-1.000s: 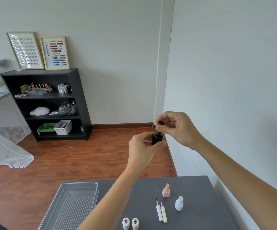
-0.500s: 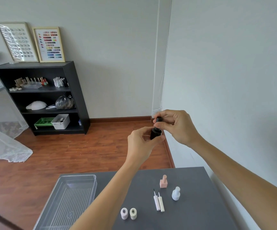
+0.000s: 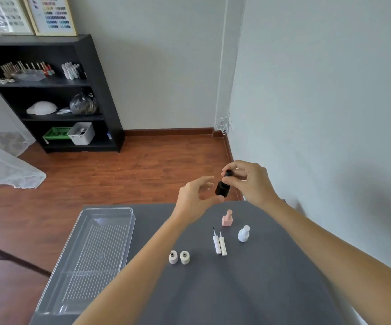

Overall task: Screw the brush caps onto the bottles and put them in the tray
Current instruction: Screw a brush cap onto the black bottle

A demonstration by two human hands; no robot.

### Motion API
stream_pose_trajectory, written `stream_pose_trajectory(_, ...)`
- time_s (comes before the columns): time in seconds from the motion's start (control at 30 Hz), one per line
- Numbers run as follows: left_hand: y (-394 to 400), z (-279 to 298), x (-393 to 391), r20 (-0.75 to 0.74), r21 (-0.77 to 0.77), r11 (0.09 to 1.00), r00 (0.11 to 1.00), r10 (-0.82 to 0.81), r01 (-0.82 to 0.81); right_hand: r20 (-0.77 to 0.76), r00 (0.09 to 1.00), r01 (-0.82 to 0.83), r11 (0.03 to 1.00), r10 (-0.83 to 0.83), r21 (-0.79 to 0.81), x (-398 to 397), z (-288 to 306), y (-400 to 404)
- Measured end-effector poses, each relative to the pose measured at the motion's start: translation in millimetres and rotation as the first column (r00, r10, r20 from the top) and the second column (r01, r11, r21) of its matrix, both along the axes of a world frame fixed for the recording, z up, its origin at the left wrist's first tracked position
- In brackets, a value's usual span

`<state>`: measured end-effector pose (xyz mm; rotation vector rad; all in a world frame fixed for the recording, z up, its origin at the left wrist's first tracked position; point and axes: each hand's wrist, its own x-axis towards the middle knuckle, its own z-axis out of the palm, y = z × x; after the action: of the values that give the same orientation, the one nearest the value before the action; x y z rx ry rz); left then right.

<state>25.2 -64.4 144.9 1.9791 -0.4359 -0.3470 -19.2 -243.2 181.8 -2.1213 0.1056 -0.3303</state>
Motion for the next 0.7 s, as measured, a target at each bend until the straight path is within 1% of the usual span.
stream_pose_trajectory(0.1, 26, -31, 1, -0.049, 0.138, 0.989, 0.998, -0.047, 0.053, -0.081, 0.993, 0.09, 0.996, -0.091, -0.019, -5, -36, -13)
stream_pose_trajectory(0.17, 46, -50, 1, -0.111, 0.225, 0.971, 0.992, -0.055, 0.079, -0.125, 0.978, 0.165, 0.986, -0.169, -0.04, -11, -58, -23)
stream_pose_trajectory(0.27, 74, -77, -1, -0.217, 0.339, 0.931, 0.974, -0.061, 0.134, -0.159, 0.948, 0.267, 0.96, -0.277, -0.077, -18, -87, -40)
stream_pose_trajectory(0.37, 94, -100, -7, -0.306, 0.425, 0.885, 0.95, -0.057, 0.19, -0.212, 0.913, 0.322, 0.935, -0.348, -0.146, -21, -111, -55)
stream_pose_trajectory(0.47, 106, -121, -16, -0.347, 0.483, 0.847, 0.937, -0.047, 0.221, -0.292, 0.883, 0.326, 0.928, -0.368, -0.182, -21, -133, -66)
stream_pose_trajectory(0.53, 111, -135, -23, -0.354, 0.493, 0.842, 0.935, -0.036, 0.219, -0.338, 0.873, 0.289, 0.931, -0.352, -0.223, -21, -144, -71)
stream_pose_trajectory(0.6, 114, -147, -29, -0.34, 0.493, 0.85, 0.941, -0.009, 0.186, -0.374, 0.865, 0.251, 0.934, -0.334, -0.254, -20, -152, -73)
stream_pose_trajectory(0.7, 115, -161, -36, -0.276, 0.478, 0.875, 0.959, 0.058, 0.084, -0.424, 0.849, 0.214, 0.939, -0.316, -0.271, -19, -161, -75)
